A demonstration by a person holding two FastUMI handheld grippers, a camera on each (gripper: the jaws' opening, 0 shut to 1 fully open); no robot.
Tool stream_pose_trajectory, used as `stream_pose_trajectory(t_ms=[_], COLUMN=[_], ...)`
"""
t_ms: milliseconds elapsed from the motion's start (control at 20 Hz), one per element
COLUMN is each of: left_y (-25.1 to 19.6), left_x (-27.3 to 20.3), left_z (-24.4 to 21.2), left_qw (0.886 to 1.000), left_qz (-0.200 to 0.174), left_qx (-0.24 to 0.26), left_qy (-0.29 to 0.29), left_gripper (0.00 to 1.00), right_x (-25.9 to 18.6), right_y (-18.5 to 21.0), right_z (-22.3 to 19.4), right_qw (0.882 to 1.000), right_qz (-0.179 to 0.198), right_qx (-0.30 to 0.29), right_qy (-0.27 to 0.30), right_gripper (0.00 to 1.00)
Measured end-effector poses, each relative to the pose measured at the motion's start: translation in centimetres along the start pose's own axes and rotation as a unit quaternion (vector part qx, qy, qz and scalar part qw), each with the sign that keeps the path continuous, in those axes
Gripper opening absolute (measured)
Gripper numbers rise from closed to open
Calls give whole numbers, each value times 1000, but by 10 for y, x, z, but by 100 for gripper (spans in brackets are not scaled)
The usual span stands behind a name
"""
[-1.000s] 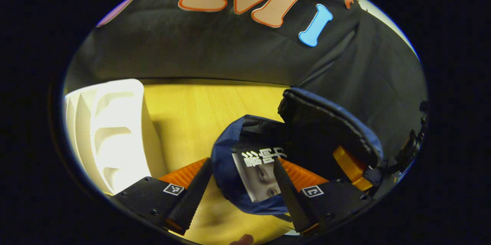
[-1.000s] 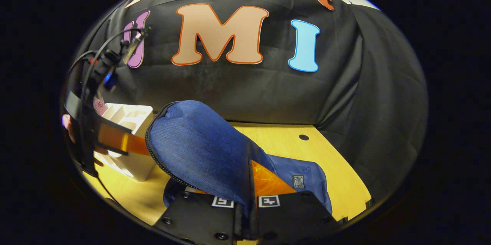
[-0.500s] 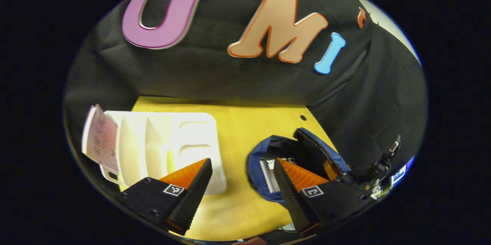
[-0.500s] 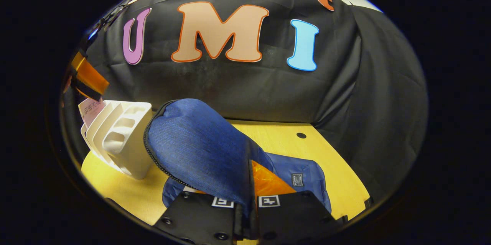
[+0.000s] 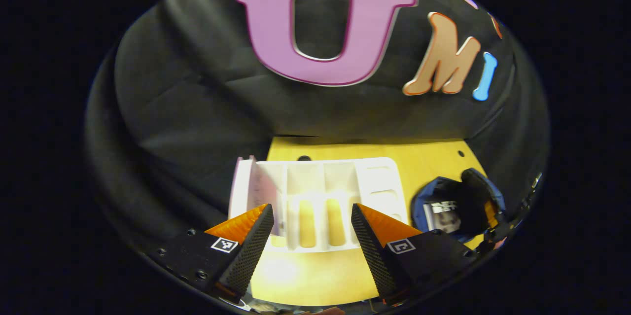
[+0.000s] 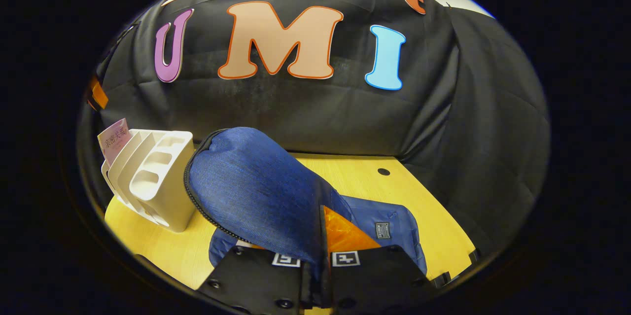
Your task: Open the schoolbag, grab two books from the bookshelf and put them into the schoolbag.
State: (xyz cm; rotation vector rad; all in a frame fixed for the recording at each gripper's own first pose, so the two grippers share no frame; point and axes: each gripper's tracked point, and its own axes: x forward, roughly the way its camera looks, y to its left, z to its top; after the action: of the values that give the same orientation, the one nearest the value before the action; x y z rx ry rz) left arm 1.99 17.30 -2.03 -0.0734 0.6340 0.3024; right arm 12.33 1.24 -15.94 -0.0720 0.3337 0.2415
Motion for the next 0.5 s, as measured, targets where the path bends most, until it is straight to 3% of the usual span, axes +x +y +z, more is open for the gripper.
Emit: stream_pose_trajectory(t_ms=[250,500], left_y=[59,85], left_x=[35,73], left_z=[-14,-32], left_qw=[999,997], left_qz=[36,36], left_qx=[-13,-13], left_qy=[22,70], left_gripper=[93,89], right_x=[-2,-3], right_y=[0,1], right_z=[-1,-4], right_qw=[1000,1000], right_qz=[-10,-18], right_qx=[7,6], right_qy=[5,13], right_gripper=[10,10])
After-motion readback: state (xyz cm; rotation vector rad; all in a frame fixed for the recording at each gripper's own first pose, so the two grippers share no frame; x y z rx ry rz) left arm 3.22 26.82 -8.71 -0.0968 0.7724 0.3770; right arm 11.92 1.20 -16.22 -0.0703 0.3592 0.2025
